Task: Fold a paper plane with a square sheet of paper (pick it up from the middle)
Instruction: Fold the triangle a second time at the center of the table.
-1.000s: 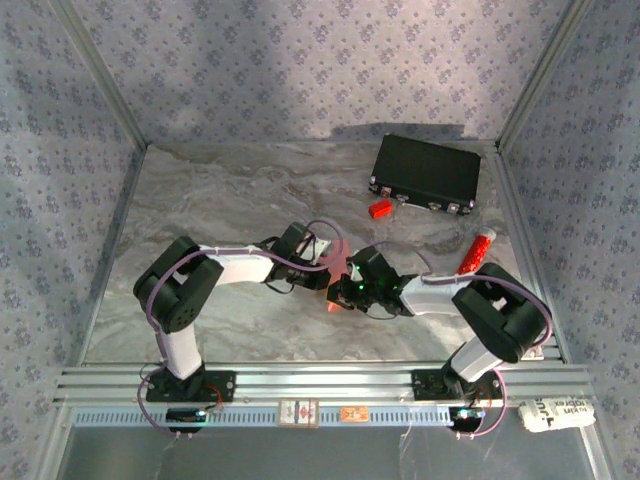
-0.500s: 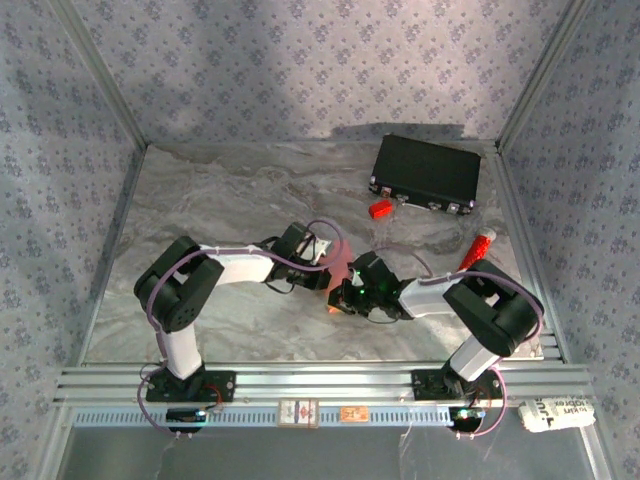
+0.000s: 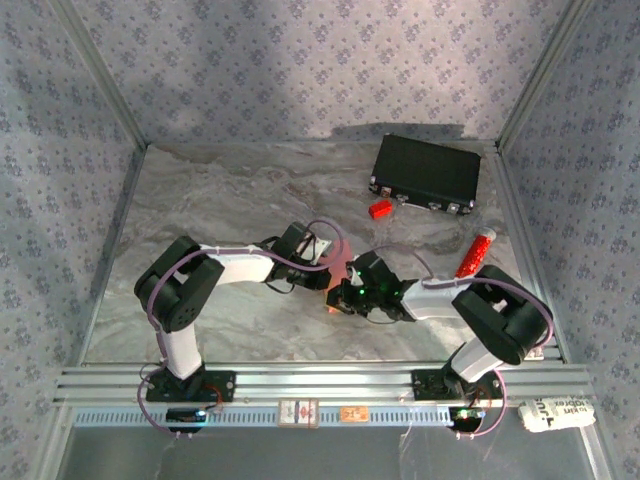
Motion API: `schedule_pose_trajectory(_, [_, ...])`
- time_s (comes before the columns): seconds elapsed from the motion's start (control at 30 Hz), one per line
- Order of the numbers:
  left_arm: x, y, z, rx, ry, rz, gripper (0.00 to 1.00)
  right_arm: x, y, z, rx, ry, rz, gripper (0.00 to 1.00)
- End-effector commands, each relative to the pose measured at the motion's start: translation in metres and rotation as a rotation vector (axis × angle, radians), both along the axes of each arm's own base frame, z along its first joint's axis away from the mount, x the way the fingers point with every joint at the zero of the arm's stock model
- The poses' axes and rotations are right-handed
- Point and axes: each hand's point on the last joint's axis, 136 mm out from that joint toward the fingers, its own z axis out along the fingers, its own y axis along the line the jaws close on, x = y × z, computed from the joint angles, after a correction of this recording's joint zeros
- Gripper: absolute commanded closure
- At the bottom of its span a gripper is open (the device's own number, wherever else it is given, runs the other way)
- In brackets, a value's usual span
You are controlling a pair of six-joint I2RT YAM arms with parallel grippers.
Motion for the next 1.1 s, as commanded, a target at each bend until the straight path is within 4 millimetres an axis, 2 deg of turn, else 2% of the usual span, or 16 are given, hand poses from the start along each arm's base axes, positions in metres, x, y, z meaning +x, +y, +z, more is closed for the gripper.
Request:
schedule_pose_trajectory(0.0, [-0.004,0.004,-0.013,0.036,0.037,-0.003,1.00,-0.007,0.002,-0.011,-0.015,0.038,0.015,0.95])
schedule_pose_trajectory(0.13, [-0.005,0.005,-0.013,0.036,0.039,-0.002,1.00,-0.013,-0.008,-0.030,-0.058,0.067,-0.010,0.95])
schedule_pose_trajectory(0.2, [-0.005,0.005,-0.014,0.036,0.039,-0.004,1.00,-0.014,-0.009,-0.032,-0.053,0.079,-0.011,0.95])
schedule_pose_trajectory(0.27, [-0.005,0.005,-0.015,0.040,0.043,-0.006,1.00,-0.013,-0.005,-0.024,-0.024,0.071,-0.006,0.95])
schedule_pose_trajectory(0.37, [-0.005,0.005,-0.015,0.040,0.042,-0.006,1.00,-0.003,-0.001,-0.002,0.022,0.027,-0.008,0.95])
schedule_pose_trajectory(0.47, [-0.005,0.005,-0.015,0.041,0.042,-0.006,1.00,0.011,-0.007,0.016,0.024,-0.016,-0.027,0.94])
schedule_pose_trajectory(0.6, [-0.006,0.005,-0.015,0.042,0.042,-0.009,1.00,0.028,-0.017,0.018,0.021,-0.022,-0.055,0.94])
schedule_pose_trajectory(0.83, [-0.006,0.006,-0.016,0.043,0.045,-0.009,1.00,0.031,-0.017,0.004,0.019,0.012,-0.061,0.94])
schedule_pose_trajectory(1.07, [-0.007,0.006,-0.016,0.046,0.048,-0.012,1.00,0.022,-0.031,-0.028,-0.050,0.079,-0.098,0.94])
